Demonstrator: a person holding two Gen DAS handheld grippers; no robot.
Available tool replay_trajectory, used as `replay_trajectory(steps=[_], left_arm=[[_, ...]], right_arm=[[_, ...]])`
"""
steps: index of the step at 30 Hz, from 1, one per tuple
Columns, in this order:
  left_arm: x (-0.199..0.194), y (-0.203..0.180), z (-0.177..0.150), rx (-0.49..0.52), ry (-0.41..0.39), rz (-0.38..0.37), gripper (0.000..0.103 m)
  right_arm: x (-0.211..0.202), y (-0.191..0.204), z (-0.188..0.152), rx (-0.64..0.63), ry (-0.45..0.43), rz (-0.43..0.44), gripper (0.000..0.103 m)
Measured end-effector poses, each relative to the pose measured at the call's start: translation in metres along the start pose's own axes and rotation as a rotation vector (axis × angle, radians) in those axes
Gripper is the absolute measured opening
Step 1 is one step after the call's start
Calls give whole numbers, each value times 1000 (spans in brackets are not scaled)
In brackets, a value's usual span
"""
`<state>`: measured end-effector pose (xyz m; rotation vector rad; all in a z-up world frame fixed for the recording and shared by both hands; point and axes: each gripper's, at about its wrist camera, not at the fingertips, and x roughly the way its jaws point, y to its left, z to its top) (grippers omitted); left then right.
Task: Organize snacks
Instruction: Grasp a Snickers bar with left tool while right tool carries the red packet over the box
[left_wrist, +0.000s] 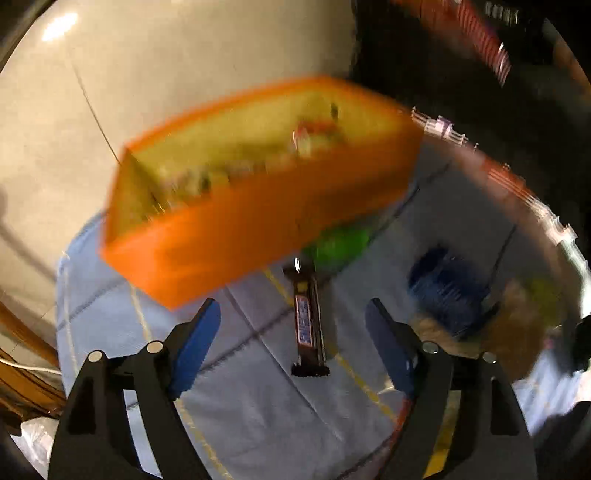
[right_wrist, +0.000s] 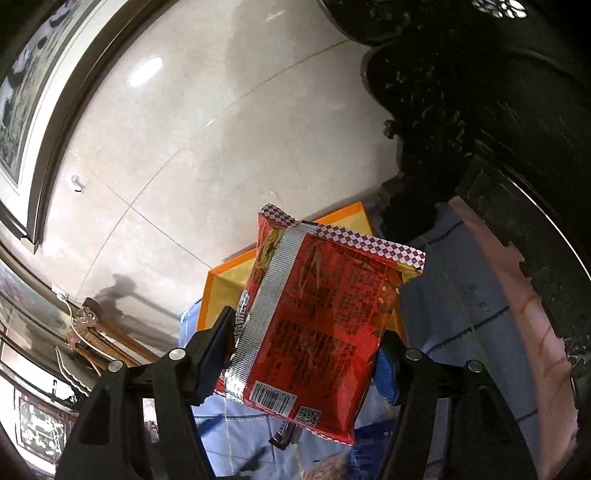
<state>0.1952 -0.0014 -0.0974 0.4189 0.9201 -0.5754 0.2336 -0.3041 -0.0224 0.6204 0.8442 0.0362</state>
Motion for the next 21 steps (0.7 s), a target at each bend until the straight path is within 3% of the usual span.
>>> replay_trajectory(steps=[3, 4, 5, 6, 7, 11, 14, 21], left_arm=[[39, 11, -4, -125, 68, -13, 78], [54, 20, -7, -201, 108, -27, 73], [63, 25, -10, -248, 132, -63, 34], [68, 28, -14, -280, 145, -90, 27], [64, 26, -14, -268, 121, -48, 16], [52, 16, -12, -263, 142, -118, 16], [9, 12, -1, -277, 49, -112, 16], [-93, 51, 68, -284, -156, 25, 16]], right_arm=[[2, -4, -2, 9, 8, -7, 67], [2, -5, -2, 6, 8, -13, 67], [1, -6, -1, 3, 7, -19, 67], [0, -7, -1, -5, 3, -30, 67], [-1, -8, -1, -10, -2, -40, 67], [-4, -14, 0, 3, -17, -40, 67], [-6, -12, -1, 0, -14, -28, 67], [1, 13, 12, -53, -12, 12, 67]])
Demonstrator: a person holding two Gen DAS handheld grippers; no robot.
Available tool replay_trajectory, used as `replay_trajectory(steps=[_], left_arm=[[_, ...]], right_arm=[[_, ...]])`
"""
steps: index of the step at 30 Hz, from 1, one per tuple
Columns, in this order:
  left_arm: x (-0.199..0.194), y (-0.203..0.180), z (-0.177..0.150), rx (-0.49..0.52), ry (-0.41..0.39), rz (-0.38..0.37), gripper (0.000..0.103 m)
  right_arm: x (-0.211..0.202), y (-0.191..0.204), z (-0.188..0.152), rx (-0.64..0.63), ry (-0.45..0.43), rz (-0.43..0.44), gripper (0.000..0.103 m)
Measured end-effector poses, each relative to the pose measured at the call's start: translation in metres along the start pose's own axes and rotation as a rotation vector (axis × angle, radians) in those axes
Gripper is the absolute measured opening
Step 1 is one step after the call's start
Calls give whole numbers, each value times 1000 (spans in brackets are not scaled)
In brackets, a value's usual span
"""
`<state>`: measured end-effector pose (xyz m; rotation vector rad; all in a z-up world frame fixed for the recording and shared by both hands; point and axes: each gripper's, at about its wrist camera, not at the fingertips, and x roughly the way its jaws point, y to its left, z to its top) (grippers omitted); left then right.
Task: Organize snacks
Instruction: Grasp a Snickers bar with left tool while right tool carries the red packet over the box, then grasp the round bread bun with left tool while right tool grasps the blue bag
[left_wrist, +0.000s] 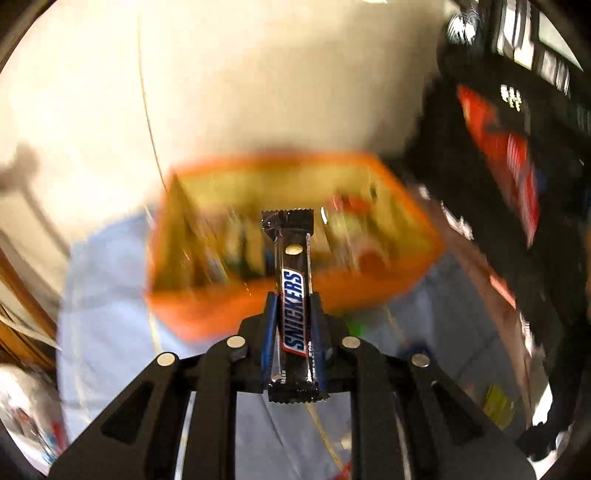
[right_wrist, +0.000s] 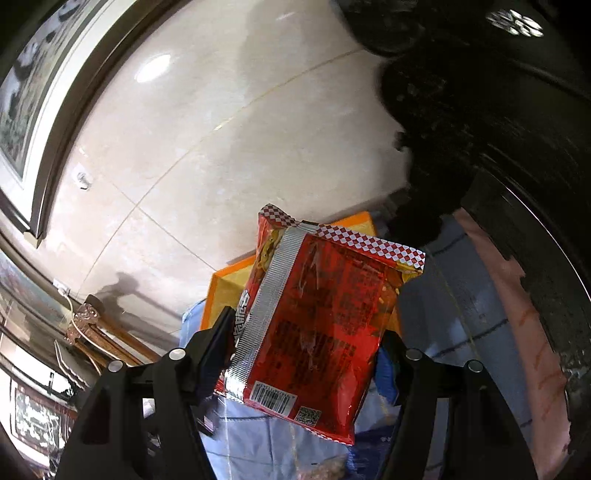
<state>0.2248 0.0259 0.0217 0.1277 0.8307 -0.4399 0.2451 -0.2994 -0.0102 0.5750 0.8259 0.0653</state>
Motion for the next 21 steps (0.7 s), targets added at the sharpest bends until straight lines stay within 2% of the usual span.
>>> replay_trajectory(steps=[4, 6, 7, 8, 9, 10, 11, 14, 17, 19, 21], left_arm=[[-5, 13, 52, -18, -17, 63, 16], [-2, 24, 73, -42, -18, 90, 17], [4, 27, 82, -66, -13, 108, 37], [8, 33, 88, -84, -9, 117, 95], [10, 38, 90, -109, -8, 161, 93], [12, 43, 88, -119, -2, 208, 99], [14, 47, 84, -114, 7, 225, 99], [8, 48, 38, -39, 51, 260, 99], [-5, 43, -35, 66, 128, 266, 99], [-14, 34, -100, 160, 194, 207, 99], [-16, 27, -145, 259, 264, 185, 99]], right_arm=[[19, 26, 31, -92, 7, -40, 67], [34, 41, 53, -153, 29, -53, 73], [42, 45, 62, -156, 47, -34, 83], [49, 47, 70, -158, 65, -35, 99], [54, 49, 74, -167, 68, -52, 99], [57, 51, 76, -193, 66, -97, 99], [57, 52, 74, -217, 65, -117, 99], [50, 42, 44, -270, 124, -109, 99], [57, 14, -20, -276, 277, -132, 99], [67, -8, -72, -272, 376, -163, 99], [81, -25, -115, -280, 443, -218, 99]])
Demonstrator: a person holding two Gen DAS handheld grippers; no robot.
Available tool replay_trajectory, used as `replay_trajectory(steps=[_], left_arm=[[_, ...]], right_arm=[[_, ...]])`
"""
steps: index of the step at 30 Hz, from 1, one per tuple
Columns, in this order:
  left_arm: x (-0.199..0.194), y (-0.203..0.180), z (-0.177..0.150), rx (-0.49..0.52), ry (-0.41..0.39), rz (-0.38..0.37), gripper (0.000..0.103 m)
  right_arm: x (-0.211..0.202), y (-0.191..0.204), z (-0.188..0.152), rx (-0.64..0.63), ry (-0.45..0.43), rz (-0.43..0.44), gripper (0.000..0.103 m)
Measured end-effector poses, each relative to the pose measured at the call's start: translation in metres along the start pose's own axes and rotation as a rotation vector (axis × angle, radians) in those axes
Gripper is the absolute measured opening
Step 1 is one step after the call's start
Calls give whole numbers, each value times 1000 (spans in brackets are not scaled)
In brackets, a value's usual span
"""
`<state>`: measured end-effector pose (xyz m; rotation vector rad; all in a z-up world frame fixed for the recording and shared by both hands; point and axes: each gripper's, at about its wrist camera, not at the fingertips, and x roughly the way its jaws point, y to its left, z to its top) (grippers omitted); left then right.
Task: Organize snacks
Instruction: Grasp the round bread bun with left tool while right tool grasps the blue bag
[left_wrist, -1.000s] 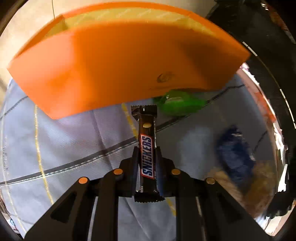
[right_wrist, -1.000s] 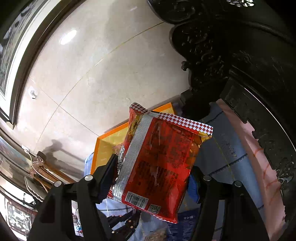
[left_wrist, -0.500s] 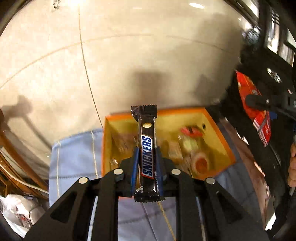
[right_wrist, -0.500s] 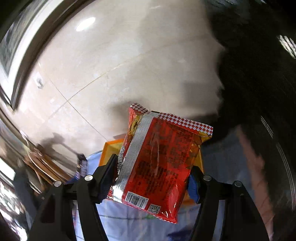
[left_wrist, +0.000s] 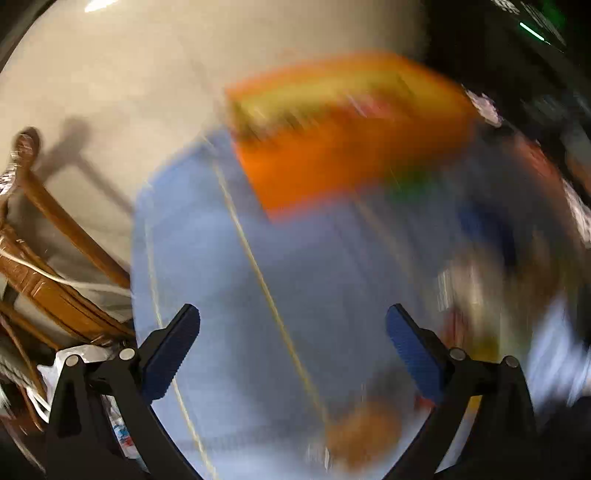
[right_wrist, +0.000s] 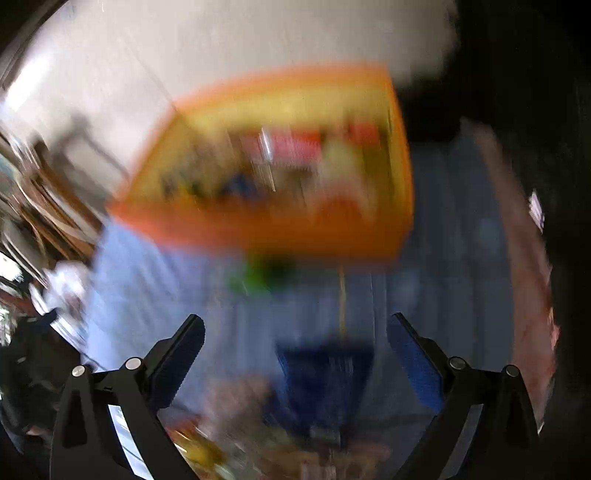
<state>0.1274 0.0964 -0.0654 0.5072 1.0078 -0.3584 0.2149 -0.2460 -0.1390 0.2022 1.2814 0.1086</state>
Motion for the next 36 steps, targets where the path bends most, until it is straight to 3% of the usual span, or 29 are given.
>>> replay_trajectory(steps=[1, 3, 5, 6, 8, 11, 13, 14, 15, 16, 17, 18, 19, 22, 23, 27, 30, 36], left_arm=[[8, -17, -26, 106, 59, 43, 99], [15, -38, -56, 246, 80, 85, 99], [18, -46, -72, 317, 70, 44, 99], [22, -51, -79, 345, 37, -15, 99], [30, -52, -91, 369, -8, -85, 99], [66, -51, -99, 403, 5, -141, 99], [74, -34, -97, 305, -56, -208, 99], [84, -26, -97, 239, -13, -243, 99], [94, -11, -98, 104, 28, -318, 97], [91, -7, -99, 54, -6, -313, 81], [91, -6, -100, 25, -12, -278, 63], [91, -5, -101, 1, -7, -247, 59], [93, 0, -100, -78, 31, -265, 58], [96, 16, -96, -340, 77, -431, 56], [96, 15, -94, -367, 73, -431, 56], [81, -13, -72, -306, 31, -276, 56], [62, -18, -37, -279, 2, -284, 56], [21, -16, 35, -211, -69, -146, 58]], right_arm=[[21, 0, -15, -9, 62, -41, 99], [49, 6, -34, -18, 122, -79, 99], [73, 7, -43, -8, 161, -78, 99], [81, 6, -46, 10, 177, -92, 99], [87, 9, -48, 8, 158, -96, 100], [93, 23, -48, -53, 165, -139, 100], [94, 29, -53, -69, 153, -163, 100], [92, 28, -55, -41, 143, -180, 87], [87, 29, -58, 4, 123, -225, 74], [81, 29, -63, 71, 127, -216, 73], [77, 30, -66, 93, 131, -198, 62], [73, 33, -72, 99, 127, -185, 60], [66, 38, -79, 71, 108, -207, 60], [44, 48, -90, 72, 46, -198, 58], [37, 46, -94, 101, 31, -178, 58], [9, 32, -99, 200, -2, -91, 59], [-13, 28, -92, 187, -44, -87, 59], [-72, -5, -47, 187, -200, 6, 59]])
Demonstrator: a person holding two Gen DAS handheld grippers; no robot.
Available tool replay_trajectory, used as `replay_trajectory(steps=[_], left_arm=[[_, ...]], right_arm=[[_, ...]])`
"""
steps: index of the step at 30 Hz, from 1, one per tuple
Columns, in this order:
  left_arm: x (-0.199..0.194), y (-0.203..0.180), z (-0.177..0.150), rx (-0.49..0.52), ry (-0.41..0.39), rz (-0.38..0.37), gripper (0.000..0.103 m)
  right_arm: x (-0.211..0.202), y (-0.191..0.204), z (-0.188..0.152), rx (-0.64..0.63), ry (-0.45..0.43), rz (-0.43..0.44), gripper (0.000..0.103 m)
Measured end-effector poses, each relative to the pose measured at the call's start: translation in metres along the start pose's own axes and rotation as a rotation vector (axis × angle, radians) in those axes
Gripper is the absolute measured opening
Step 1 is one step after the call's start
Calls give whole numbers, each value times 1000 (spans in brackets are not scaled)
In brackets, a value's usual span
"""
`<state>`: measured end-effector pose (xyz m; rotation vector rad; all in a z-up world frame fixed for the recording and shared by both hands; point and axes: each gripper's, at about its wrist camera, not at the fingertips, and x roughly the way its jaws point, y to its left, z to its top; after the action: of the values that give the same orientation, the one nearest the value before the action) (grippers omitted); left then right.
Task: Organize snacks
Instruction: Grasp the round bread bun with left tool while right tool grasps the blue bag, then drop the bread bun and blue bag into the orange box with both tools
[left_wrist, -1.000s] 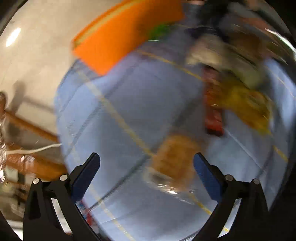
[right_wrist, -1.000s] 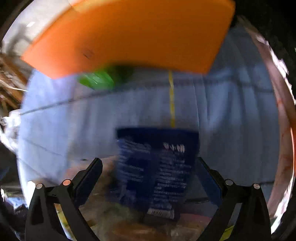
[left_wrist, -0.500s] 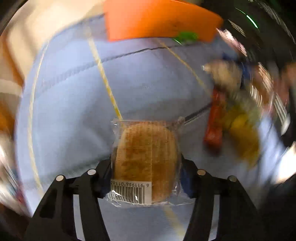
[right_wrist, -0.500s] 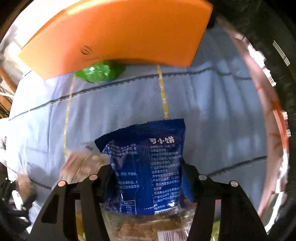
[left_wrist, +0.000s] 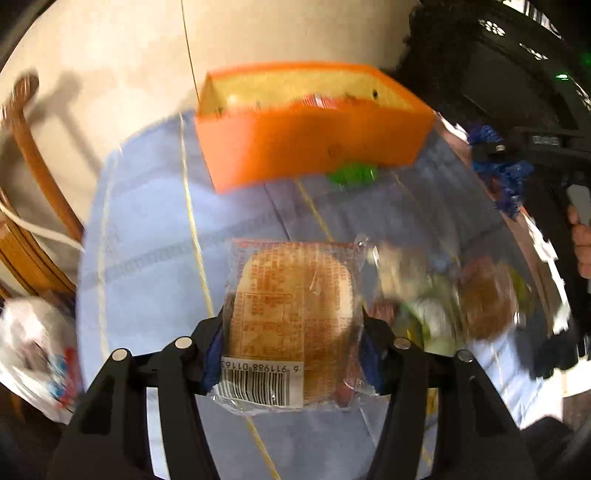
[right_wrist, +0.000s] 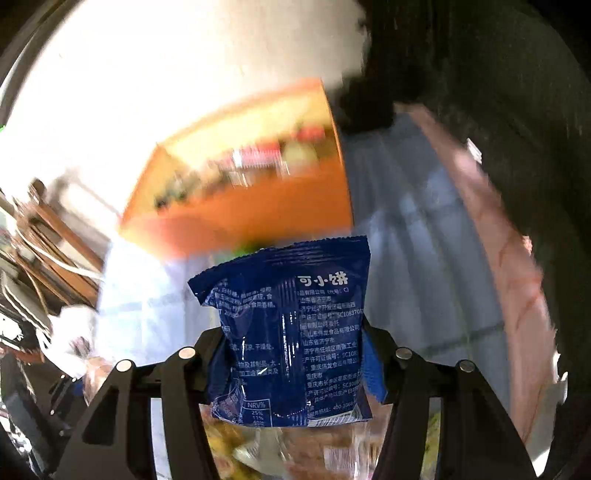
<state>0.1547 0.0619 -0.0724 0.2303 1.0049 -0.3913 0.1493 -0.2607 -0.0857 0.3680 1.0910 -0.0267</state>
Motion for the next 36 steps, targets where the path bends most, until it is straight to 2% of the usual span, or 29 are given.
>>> replay_trajectory(steps=[2, 5, 8, 9, 13, 17, 18, 19, 20, 21, 22, 23, 25, 27, 29, 30, 31, 32, 33, 34, 35, 36], left_arm=[[-19, 14, 34, -28, -66, 67, 58], [-22, 30, 90, -109, -117, 126, 58], [-11, 41, 137, -203, -95, 81, 57], [-5, 44, 158, -225, -74, 110, 57], [9, 44, 207, -223, -63, 148, 57], [22, 44, 233, -215, -53, 132, 57], [26, 44, 239, -215, -56, 125, 58], [28, 43, 241, -215, -61, 130, 68], [28, 45, 246, -209, -65, 152, 99], [32, 45, 249, -195, -69, 196, 98], [30, 44, 249, -186, -68, 220, 99], [28, 43, 249, -175, -70, 218, 99], [26, 37, 237, -124, -78, 179, 99], [24, 25, 211, -58, -65, 177, 99], [24, 7, 167, 28, -35, 149, 99], [23, -6, 135, 94, -24, 109, 99], [21, -12, 113, 139, -28, 107, 99], [19, -19, 90, 186, -52, 136, 99], [18, -29, 52, 275, -110, 204, 99], [21, -32, 29, 315, -119, 225, 99], [25, -36, 11, 342, -96, 224, 99], [36, -40, -12, 361, -23, 164, 99]], right_arm=[[-16, 2, 25, -13, -50, 41, 59], [-28, 11, 71, -26, -92, 60, 59], [-25, 12, 116, -19, -66, 11, 59], [-19, 14, 133, -18, -43, 16, 59], [-6, 21, 174, -20, -27, -7, 59], [8, 32, 196, -22, -5, -5, 59], [13, 35, 202, -21, -10, -2, 63], [17, 36, 207, -2, -19, 21, 69], [23, 36, 211, 8, -25, 40, 94], [26, 36, 212, 10, -31, 30, 99], [25, 35, 213, 12, -63, -8, 99], [23, 33, 212, 11, -83, -10, 99], [24, 29, 203, 4, -76, 3, 99], [31, 26, 185, 14, -11, 23, 99], [46, 22, 150, 17, 84, 41, 99], [54, 23, 132, 9, 120, 52, 99], [64, 25, 109, -9, 151, 63, 99], [70, 29, 91, -24, 159, 62, 99], [76, 32, 75, -43, 155, 54, 99], [83, 36, 59, -55, 141, 36, 99], [92, 40, 45, -61, 136, 14, 99], [104, 43, 33, -55, 141, -9, 99]])
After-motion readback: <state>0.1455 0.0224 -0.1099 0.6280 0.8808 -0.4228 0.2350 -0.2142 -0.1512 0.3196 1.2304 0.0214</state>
